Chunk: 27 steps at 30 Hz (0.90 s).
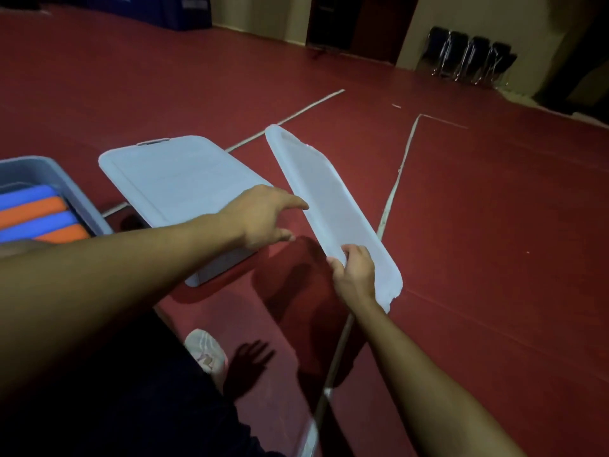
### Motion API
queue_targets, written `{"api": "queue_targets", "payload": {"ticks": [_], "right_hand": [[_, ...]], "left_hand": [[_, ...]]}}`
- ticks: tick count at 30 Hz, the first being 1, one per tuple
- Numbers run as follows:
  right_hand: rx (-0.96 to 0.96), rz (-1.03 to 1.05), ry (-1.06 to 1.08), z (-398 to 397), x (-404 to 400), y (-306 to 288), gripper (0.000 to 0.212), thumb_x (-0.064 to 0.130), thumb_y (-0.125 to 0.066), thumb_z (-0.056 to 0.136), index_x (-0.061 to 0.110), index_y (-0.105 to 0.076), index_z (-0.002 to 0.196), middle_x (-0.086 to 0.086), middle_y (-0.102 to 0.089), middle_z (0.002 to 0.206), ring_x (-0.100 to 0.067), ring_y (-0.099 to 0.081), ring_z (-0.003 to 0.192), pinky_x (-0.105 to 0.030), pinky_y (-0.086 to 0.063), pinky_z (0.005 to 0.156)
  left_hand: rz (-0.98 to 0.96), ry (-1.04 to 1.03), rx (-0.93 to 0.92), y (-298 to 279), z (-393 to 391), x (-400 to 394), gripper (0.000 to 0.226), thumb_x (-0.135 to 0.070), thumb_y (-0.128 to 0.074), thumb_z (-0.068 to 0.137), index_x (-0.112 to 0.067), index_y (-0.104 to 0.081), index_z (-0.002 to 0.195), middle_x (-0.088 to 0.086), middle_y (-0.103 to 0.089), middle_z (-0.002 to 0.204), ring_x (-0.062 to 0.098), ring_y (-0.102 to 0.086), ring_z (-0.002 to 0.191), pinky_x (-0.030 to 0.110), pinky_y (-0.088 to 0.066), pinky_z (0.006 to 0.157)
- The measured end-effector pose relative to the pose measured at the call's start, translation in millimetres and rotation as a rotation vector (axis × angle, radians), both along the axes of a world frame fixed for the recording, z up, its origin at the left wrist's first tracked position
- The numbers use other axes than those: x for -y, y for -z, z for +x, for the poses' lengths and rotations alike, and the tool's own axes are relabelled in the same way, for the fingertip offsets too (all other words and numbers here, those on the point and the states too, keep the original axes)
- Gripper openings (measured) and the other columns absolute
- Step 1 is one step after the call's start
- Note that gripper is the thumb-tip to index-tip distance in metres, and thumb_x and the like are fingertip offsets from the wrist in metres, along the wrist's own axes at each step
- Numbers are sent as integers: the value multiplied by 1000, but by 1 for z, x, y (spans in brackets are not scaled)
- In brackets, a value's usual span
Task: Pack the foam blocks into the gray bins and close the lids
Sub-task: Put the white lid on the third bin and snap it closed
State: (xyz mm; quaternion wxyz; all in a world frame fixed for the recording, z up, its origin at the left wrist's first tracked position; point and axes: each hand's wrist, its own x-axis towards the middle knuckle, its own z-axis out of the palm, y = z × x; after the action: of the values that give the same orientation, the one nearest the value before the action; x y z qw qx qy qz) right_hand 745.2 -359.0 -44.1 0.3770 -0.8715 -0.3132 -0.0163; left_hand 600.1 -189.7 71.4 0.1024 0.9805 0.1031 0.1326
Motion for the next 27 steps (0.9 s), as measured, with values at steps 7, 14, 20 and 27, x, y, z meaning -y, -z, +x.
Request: {"api": "queue_targets", "payload": {"ticks": [7, 14, 20, 27], "right_hand": [[198, 78, -218, -24, -86, -76, 28, 22, -66, 88, 5, -63, 111, -9, -58, 105, -26, -54, 100, -32, -42, 90], [340, 98, -446, -82, -182, -130, 35, 24, -68, 88, 4, -61, 116, -11, -58, 112, -28, -53, 106, -32, -40, 95], [461, 67, -652, -142, -258, -156, 35, 25, -68, 89, 7, -61, 118, -9, -59, 113, -25, -53, 106, -27, -38, 93], [562, -73, -899, -213, -343, -159, 39, 28, -64, 92, 7, -58, 124, -11, -57, 122, -28, -51, 111, -33, -39, 98]], "left_hand": [[150, -100, 178, -55, -27, -65, 57, -26, -79, 77, -19, -61, 131, 4, -59, 134, 26, -51, 126, 41, -42, 101], [358, -307, 15, -90, -99, -150, 58, -35, -72, 86, -26, -52, 139, -3, -49, 145, 18, -36, 140, 57, -20, 111], [347, -482, 51, -92, -185, -209, 41, -29, -67, 89, -24, -61, 129, 3, -53, 128, 26, -44, 126, 63, -17, 110], [265, -530, 199, -50, -287, -273, 19, -12, -74, 77, -16, -68, 95, 4, -59, 100, 30, -58, 94, 47, -43, 87]]}}
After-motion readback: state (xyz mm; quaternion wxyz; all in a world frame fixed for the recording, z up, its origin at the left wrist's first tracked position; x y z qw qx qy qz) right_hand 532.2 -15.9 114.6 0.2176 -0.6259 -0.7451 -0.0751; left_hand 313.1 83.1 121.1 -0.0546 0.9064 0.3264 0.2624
